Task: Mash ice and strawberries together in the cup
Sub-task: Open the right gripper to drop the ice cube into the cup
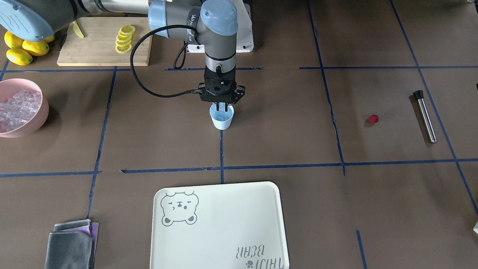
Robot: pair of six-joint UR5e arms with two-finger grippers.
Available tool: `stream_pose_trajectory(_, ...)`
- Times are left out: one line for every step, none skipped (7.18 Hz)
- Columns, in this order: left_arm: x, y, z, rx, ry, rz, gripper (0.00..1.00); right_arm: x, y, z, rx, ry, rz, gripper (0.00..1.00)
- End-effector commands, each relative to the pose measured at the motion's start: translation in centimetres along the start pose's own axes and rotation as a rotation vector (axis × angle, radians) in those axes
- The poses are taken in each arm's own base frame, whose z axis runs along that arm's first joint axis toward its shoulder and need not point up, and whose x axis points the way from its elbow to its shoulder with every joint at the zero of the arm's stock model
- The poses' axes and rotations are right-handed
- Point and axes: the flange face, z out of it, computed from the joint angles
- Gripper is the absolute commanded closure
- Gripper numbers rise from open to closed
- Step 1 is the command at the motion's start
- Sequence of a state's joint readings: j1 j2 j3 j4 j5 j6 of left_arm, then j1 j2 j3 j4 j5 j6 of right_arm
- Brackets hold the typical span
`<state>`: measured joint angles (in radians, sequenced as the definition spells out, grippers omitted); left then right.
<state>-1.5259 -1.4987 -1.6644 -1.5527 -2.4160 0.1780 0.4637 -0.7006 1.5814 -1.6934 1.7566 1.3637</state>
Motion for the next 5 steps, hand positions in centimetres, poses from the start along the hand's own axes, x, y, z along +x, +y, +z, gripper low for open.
stream_pose_trajectory(0.0, 0.0, 0.0, 0.0, 0.0, 0.002, 0.0, 0.3, 0.3, 0.3, 0.004, 0.004, -0.005, 0.0)
stream_pose_trajectory(0.1, 0.0, 0.0, 0.001, 0.0, 0.003, 0.0, 0.2, 0.3, 0.2, 0.004, 0.002, -0.005, 0.0)
stream_pose_trajectory(0.0, 0.0, 0.0, 0.0, 0.0, 0.003, 0.0, 0.2, 0.3, 0.1, 0.003, -0.001, -0.015, 0.0)
stream_pose_trajectory(0.1, -0.1, -0.1, 0.003, -0.001, 0.005, 0.0, 0.3, -0.1, -0.3, 0.005, -0.008, -0.03, 0.0)
stream_pose_trajectory(0.2, -0.3, -0.2, 0.005, -0.002, 0.01, 0.0, 1.8, -3.6, -2.0, 0.012, -0.019, -0.049, 0.0)
